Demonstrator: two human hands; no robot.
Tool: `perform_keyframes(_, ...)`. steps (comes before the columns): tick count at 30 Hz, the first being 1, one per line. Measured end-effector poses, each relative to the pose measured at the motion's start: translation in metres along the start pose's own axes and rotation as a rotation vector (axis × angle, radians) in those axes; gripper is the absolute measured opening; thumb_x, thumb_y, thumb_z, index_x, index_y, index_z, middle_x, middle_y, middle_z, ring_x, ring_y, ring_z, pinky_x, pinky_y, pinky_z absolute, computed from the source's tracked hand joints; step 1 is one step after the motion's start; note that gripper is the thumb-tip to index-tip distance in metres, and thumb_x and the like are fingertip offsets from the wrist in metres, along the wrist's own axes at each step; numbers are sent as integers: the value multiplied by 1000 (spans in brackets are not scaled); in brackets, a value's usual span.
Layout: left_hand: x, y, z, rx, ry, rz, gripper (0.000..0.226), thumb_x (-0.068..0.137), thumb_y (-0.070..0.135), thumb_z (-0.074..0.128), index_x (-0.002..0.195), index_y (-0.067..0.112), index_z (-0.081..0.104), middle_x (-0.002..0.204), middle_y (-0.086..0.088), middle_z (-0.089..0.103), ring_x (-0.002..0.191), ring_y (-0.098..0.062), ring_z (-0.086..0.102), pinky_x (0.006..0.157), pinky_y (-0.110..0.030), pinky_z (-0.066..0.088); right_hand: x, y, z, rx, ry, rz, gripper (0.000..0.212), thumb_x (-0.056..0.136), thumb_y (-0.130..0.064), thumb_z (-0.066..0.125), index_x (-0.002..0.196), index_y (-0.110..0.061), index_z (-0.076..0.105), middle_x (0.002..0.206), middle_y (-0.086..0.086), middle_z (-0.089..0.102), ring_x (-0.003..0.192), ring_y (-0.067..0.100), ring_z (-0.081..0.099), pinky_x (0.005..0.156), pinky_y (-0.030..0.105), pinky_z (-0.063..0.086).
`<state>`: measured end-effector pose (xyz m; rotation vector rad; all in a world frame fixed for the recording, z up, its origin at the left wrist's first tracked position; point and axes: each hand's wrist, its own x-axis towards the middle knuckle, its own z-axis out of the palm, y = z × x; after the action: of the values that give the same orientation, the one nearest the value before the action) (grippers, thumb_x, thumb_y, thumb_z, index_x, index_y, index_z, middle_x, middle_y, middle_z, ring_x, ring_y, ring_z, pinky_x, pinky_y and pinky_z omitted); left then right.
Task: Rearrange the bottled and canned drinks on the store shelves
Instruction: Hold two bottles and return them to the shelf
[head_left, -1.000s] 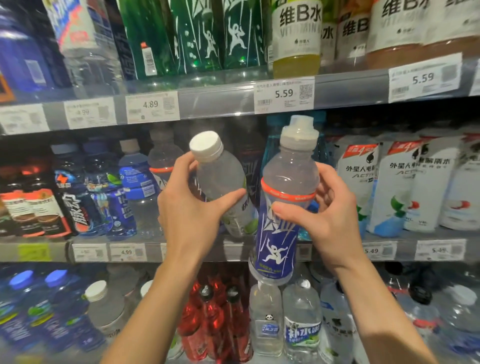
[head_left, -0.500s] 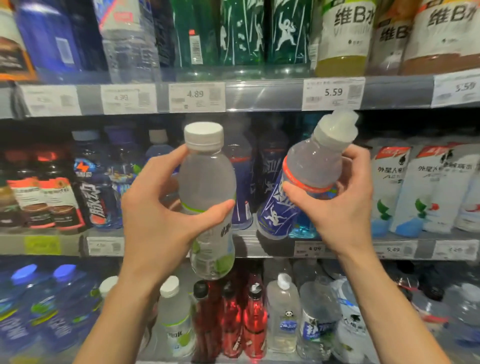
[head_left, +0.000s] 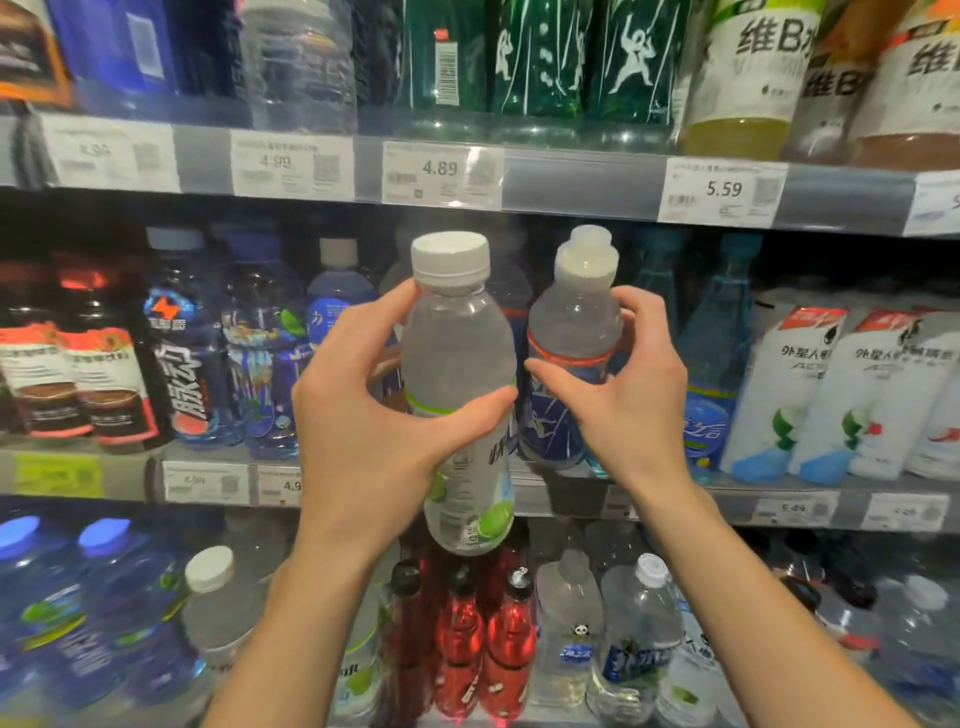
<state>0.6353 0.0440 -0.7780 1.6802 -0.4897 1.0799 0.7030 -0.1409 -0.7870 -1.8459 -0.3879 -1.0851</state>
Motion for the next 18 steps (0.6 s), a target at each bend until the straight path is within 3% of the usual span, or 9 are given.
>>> perform_keyframes(3, 1, -2, -2, 2, 3, 9, 79, 62, 21, 96, 129, 36, 58, 116, 25, 62, 112, -4, 63, 87, -18, 54, 7, 0, 4, -91, 6, 34, 71, 63, -30, 95, 121, -18, 56, 118, 4, 58, 103, 3, 51, 89, 7, 40)
perform_keyframes(5, 2, -2, -3, 0, 13, 12, 78, 61, 25, 95, 127, 41, 56, 113, 29, 61, 110, -3, 63, 85, -16, 54, 13, -1, 5, -166, 7, 58, 75, 62, -35, 95, 125, -12, 60, 118, 6, 53, 101, -2, 42, 86, -1, 32)
perform_keyframes(9, 1, -5, 0, -6, 5, -13, 79, 61, 27, 96, 131, 31, 61, 116, 19, 63, 113, -9, 64, 89, -25, 56, 20, -10, 4, -369, -11, 97, 86, 66, -48, 89, 138, -18, 53, 120, 8, 57, 116, 25, 53, 88, 28, 40)
perform_keyframes(12, 0, -3, 5, -27, -8, -38, 78, 60, 34, 93, 132, 29, 62, 119, 17, 64, 114, -11, 65, 90, -34, 58, 25, -14, 0, -420, -20, 110, 83, 67, -48, 90, 135, -18, 54, 120, 8, 64, 114, 28, 58, 81, 26, 35)
perform_keyframes(16, 0, 4, 12, -27, -7, -41, 76, 58, 32, 96, 123, 43, 57, 114, 26, 61, 108, 5, 62, 84, -17, 55, 36, -12, -1, -490, -96, 120, 57, 69, -58, 84, 108, -19, 69, 101, 5, 73, 100, 28, 66, 76, 32, 45)
perform_keyframes(18, 0, 6, 15, -32, -4, -38, 77, 59, 28, 96, 120, 47, 55, 110, 29, 60, 105, 9, 62, 80, -14, 54, 41, -12, 0, -539, -155, 153, 55, 72, -60, 82, 103, -16, 69, 101, 9, 71, 102, 31, 63, 72, 32, 41)
